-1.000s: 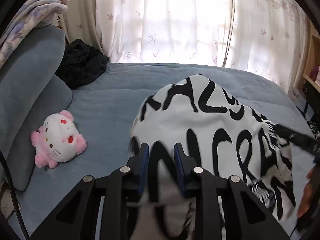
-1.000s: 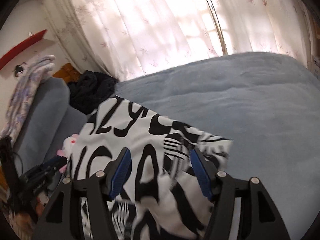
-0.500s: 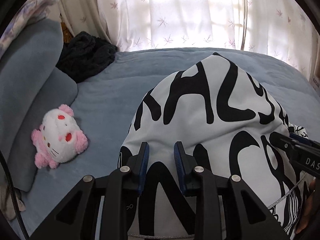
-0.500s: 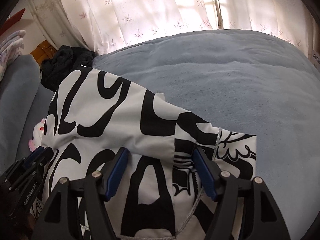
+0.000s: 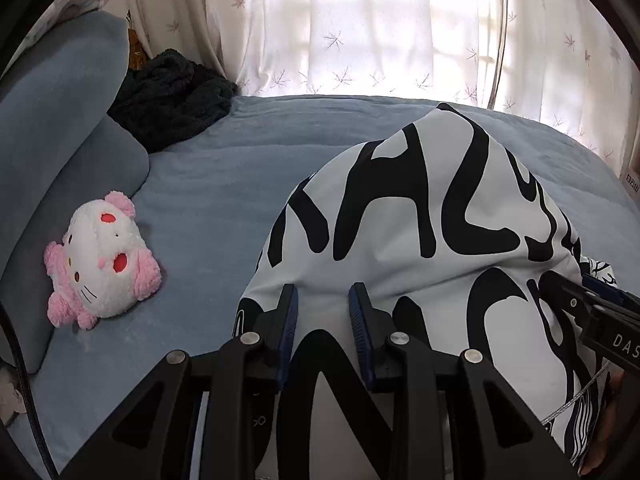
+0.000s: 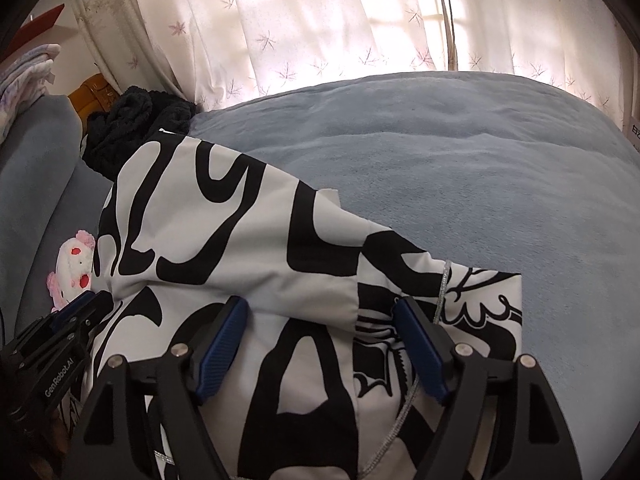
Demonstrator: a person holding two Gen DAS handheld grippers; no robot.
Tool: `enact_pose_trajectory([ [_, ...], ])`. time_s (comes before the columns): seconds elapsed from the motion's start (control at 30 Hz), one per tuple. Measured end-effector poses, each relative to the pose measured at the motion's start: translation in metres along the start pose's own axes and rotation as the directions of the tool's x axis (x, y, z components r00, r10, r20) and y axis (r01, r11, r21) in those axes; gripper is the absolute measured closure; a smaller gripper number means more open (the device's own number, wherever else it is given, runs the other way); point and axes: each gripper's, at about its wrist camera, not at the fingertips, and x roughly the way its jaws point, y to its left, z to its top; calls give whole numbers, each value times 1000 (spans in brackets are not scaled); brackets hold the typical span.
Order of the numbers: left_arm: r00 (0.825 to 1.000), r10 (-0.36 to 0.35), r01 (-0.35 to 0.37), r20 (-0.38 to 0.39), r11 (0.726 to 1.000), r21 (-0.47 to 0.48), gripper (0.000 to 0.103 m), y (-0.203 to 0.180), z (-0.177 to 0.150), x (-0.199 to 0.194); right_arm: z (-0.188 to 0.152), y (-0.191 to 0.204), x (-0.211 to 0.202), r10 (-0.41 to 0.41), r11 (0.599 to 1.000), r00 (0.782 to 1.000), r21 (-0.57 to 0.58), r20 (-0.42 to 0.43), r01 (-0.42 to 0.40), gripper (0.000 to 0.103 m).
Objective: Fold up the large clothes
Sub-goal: 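Carry the bundle onto the stack of folded clothes with both grippers, then open both grippers and withdraw them from the stack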
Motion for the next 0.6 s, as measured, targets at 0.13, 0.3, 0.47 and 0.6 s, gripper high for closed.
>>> enact_pose_trajectory([
  [0.13, 999, 34, -35, 16, 999, 34, 77, -11, -1, -9, -7, -2, -5, 6, 1000, 1000, 6, 25, -6, 26],
  [0.3, 989, 135, -139, 56, 987, 80, 63, -26, -4, -41, -17, -1, -31, 7, 1000, 999, 1, 49, -7, 25],
  [0.47, 997, 64, -63, 49, 998, -9, 56, -17, -16, -95, -41, 2, -93, 89, 996, 994, -33, 69, -87, 25],
  [0.6, 997, 51, -48, 63, 998, -48, 28, -12, -34, -158, -76, -2, -151, 140, 989, 989, -50, 37, -138, 26],
])
